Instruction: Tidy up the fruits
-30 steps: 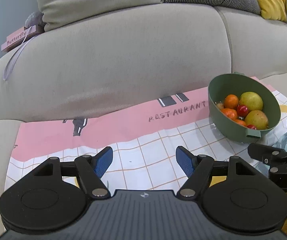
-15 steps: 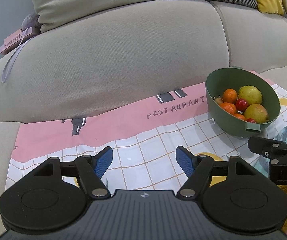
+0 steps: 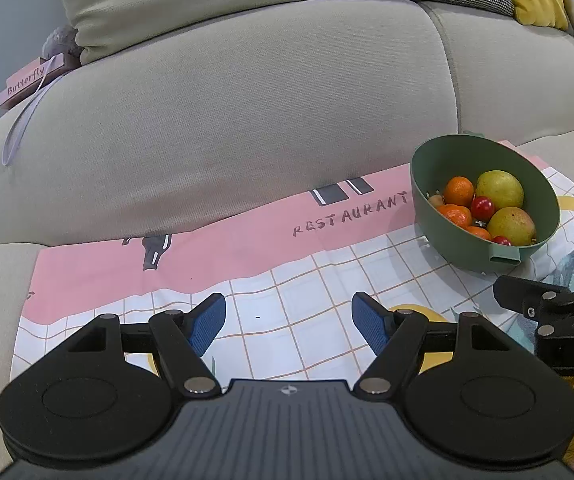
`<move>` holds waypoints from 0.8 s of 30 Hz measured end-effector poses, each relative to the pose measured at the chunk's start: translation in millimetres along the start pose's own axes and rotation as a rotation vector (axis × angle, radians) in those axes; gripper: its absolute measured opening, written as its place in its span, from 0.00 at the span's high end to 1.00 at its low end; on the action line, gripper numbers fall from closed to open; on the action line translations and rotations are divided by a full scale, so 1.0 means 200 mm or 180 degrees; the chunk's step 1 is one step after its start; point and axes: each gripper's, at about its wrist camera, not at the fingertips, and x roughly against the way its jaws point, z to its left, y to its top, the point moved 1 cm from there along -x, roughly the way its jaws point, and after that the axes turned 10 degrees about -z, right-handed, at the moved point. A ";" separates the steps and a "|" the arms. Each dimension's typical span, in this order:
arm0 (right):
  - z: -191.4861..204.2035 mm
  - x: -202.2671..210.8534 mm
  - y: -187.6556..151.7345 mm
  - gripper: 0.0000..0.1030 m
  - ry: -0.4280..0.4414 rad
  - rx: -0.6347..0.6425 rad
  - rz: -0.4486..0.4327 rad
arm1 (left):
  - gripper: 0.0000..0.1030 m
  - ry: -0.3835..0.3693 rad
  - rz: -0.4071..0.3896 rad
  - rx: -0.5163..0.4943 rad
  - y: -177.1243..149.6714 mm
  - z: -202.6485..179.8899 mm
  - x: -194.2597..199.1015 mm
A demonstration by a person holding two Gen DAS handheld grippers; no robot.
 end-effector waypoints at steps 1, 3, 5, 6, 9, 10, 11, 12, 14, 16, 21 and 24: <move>0.00 0.00 0.00 0.04 -0.0002 0.0005 0.0002 | 0.18 0.0000 0.0000 0.0001 0.00 0.00 0.00; 0.01 0.00 0.00 0.04 -0.0001 0.0017 0.0005 | 0.18 -0.0004 0.0000 0.0000 0.00 0.00 0.00; 0.01 0.00 0.00 0.04 0.0000 0.0023 0.0008 | 0.18 -0.0001 0.0003 0.0012 0.00 0.00 0.00; 0.01 0.00 0.00 0.04 0.0000 0.0025 0.0010 | 0.18 0.0003 0.0004 0.0018 0.00 0.00 0.00; 0.01 0.00 0.00 0.04 0.0004 0.0034 0.0012 | 0.18 0.0002 0.0007 0.0016 0.00 0.00 0.00; 0.01 0.00 0.00 0.04 0.0010 0.0039 0.0013 | 0.18 0.0006 0.0008 0.0019 0.00 0.00 0.00; 0.01 0.00 0.00 0.04 0.0013 0.0043 0.0015 | 0.18 0.0007 0.0009 0.0020 0.00 0.00 0.00; 0.01 0.00 0.00 0.04 0.0013 0.0044 0.0015 | 0.18 0.0007 0.0010 0.0021 0.00 0.00 0.00; 0.01 0.00 0.00 0.04 0.0017 0.0043 0.0017 | 0.18 0.0007 0.0008 0.0021 0.00 0.00 0.00; 0.02 0.00 0.00 0.04 0.0016 0.0041 0.0020 | 0.18 0.0007 0.0010 0.0021 0.00 0.00 0.00; 0.02 0.01 0.00 0.04 0.0015 0.0038 0.0018 | 0.18 0.0002 0.0005 0.0025 0.00 0.00 0.01; 0.01 0.01 0.00 0.04 0.0016 0.0037 0.0000 | 0.18 0.0010 -0.0010 0.0028 0.00 0.00 0.02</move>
